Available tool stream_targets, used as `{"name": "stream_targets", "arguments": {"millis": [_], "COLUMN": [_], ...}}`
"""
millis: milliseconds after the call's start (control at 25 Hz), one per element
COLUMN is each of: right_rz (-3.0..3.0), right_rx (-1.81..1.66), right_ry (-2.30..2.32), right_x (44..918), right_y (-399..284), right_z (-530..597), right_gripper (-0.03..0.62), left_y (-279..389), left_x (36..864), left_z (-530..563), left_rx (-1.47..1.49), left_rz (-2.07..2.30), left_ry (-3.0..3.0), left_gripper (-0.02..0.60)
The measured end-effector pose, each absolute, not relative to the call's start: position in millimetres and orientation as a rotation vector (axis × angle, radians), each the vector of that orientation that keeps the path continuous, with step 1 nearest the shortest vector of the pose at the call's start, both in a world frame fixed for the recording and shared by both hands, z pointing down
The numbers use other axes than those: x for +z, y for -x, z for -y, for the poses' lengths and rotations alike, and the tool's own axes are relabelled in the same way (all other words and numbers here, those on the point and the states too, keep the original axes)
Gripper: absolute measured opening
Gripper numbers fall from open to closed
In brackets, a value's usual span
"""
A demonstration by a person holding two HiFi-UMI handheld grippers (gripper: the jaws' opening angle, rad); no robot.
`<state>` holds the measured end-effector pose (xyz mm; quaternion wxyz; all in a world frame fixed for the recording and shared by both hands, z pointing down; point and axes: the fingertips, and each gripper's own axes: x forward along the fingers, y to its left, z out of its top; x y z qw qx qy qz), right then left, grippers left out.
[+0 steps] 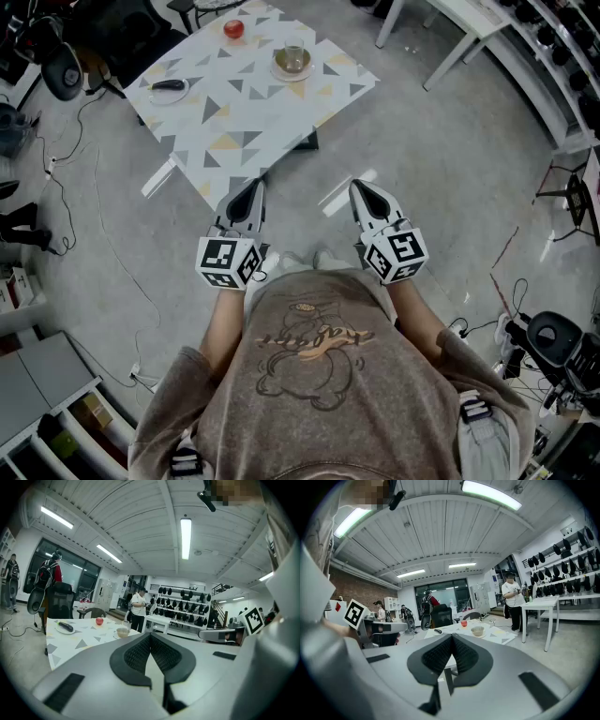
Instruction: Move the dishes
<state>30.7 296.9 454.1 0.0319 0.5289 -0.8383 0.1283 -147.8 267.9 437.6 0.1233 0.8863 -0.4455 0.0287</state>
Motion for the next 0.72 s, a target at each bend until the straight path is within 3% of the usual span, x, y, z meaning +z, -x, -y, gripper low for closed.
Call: {"name": "stream_targets", "arguments": {"millis": [720], "right_rz": [2.541], "right_rx": [0.42], "right_ry": [-1.692], "right_x": [472.0], "right_y": [-27.3], "right_z": [-261.4], "right_gripper": [0.006], "left_y": [157.7], "left_x": [442.8], "left_z": [-219.6], "left_rx": [0.092], "left_rz": [1.309], "left_ry": [-2.643], "left_gripper": [0.017]}}
